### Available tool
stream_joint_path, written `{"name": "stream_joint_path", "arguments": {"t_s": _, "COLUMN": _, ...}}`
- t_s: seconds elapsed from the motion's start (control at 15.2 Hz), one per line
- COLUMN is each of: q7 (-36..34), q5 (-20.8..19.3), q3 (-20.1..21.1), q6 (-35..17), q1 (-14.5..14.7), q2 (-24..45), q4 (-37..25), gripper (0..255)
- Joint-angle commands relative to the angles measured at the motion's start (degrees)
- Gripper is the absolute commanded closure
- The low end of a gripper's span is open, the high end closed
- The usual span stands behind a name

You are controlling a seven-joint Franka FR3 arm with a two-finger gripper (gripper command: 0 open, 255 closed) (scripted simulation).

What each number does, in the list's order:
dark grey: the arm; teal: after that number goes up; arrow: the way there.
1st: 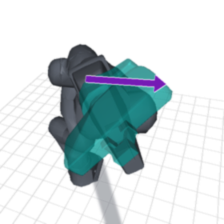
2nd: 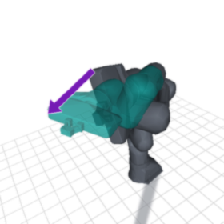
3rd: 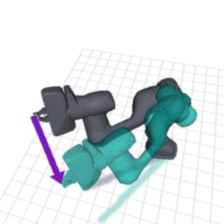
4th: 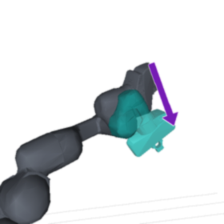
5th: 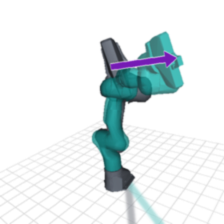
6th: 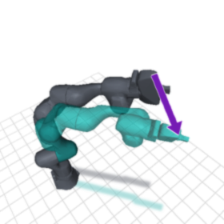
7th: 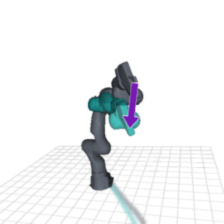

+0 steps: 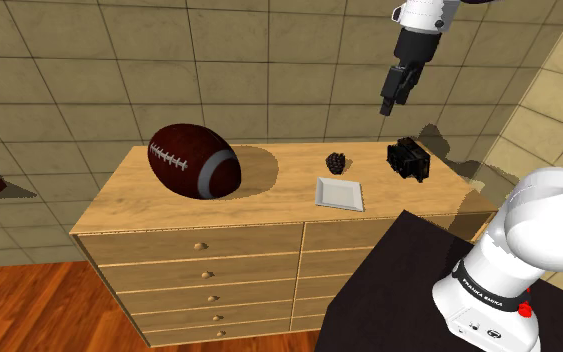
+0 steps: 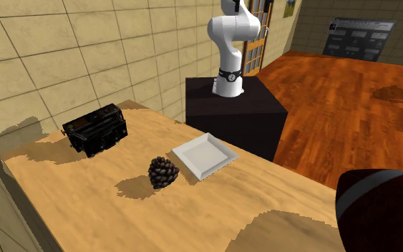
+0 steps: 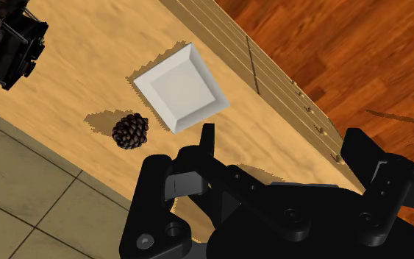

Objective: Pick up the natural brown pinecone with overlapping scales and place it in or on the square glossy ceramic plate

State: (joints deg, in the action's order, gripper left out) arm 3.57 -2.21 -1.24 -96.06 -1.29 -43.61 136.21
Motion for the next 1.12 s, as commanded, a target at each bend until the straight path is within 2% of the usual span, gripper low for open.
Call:
{"name": "stream_joint_path", "arguments": {"t_s": 0.0, "q7": 0.0, "q5": 0.0, "q3": 0.0, "q6": 0.0, "q1": 0.0, "q2": 0.0, "q4": 0.0, "gripper": 0}}
{"name": "stream_joint_path", "arguments": {"t_s": 0.59, "q7": 13.1, "q5": -4.1, "q3": -9.2, "q6": -12.4, "q1": -1.1, "q2": 12.0, "q4": 1.7, "gripper": 0}}
{"name": "stream_joint_path", "arguments": {"t_s": 1.06, "q7": 23.7, "q5": -4.1, "q3": -15.8, "q6": -21.3, "q1": -1.0, "q2": 25.4, "q4": -1.7, "gripper": 0}}
